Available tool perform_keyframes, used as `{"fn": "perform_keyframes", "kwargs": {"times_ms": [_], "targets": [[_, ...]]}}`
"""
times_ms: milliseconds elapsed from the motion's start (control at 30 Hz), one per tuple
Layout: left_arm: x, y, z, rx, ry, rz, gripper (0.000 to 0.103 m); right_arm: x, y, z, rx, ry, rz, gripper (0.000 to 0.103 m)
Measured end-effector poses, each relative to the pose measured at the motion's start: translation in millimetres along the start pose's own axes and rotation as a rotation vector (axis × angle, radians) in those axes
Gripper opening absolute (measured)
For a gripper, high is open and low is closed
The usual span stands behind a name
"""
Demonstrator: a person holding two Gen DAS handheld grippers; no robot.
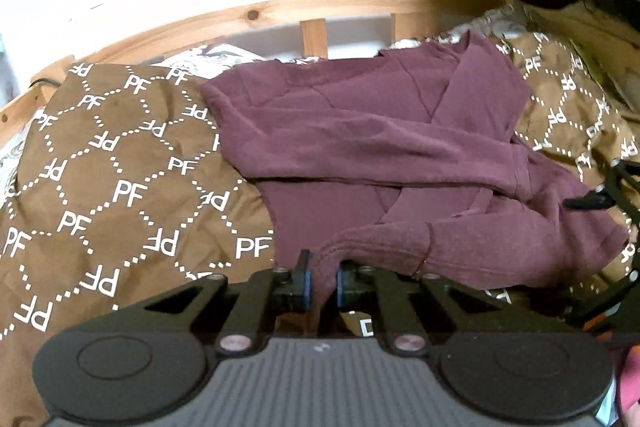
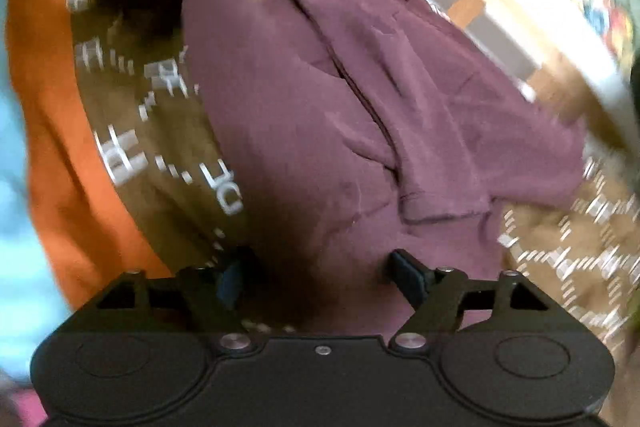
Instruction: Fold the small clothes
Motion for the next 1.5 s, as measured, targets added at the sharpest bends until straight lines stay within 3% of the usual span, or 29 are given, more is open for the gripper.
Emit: {"fn": "perform_keyframes", "kwargs": {"times_ms": [133,233,300,467,633,733,833,933,1067,1200,1367,1500], "targets": [[-6.6,-6.4,4.3,0.002,-0.015,0.014,0.010,-11.2,-11.6,-9.2,-0.147,-0.019,0.035,0.076],[-11.1,-15.3,2.6,0.003,0.007,0.005,0.010,-21.0,-15.0,-14.9,-0.177,-0.035,0.078,0.048],[-14.2,-23.2,-0.2,0.009,0.028,-0.002,0.009,-24.2,-16.7,-15.7,-0.161,-0.042,0.094,0.013],[-25.3,-59.8,-1.0,0.035,0.090,-0.015,0.008,-14.2,-54.8,-17.2,-0.165,-0.047,0.057,0.009],[-34.2,-111.5,8.9,-0.004,0.095,0.021,0.007,-3.7,-111.6,-14.2,-0.162,-0.049,0.003,0.009],[-46.3,-147.3,16.4,-0.029,0.145,0.044,0.007,-5.0,-148.6,-10.1,-0.099,-0.038,-0.011,0.009],[-55.9,-180.7,23.7,-0.065,0.178,0.068,0.007,-7.1,-189.7,-4.1,0.048,0.029,-0.018,0.008],[-57.7,-201.6,30.5,-0.115,0.175,0.098,0.008,-9.7,-222.9,3.6,0.129,0.042,-0.026,0.008],[-37.3,-194.2,37.6,-0.135,0.096,0.118,0.008,-6.3,-240.3,5.2,0.146,0.051,-0.048,0.009],[8.9,-171.5,37.3,-0.106,0.089,0.045,0.009,2.3,-228.5,-19.2,0.083,0.068,-0.077,0.009],[77.3,-113.5,28.9,-0.059,0.074,-0.037,0.010,11.5,-187.1,-76.5,-0.053,0.113,-0.124,0.010],[116.6,-47.5,29.3,-0.028,0.036,-0.018,0.010,15.1,-134.1,-124.0,-0.146,0.165,-0.133,0.012]]}}
Point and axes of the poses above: each gripper's, at about its wrist camera, not at the fingertips, and y roughly the way its jaws point, z to its left, x to its top, the point moved 2 cm from there along y, roughly the way its jaws point, and after that the axes turned 12 degrees about -y, right-handed, at the moved point
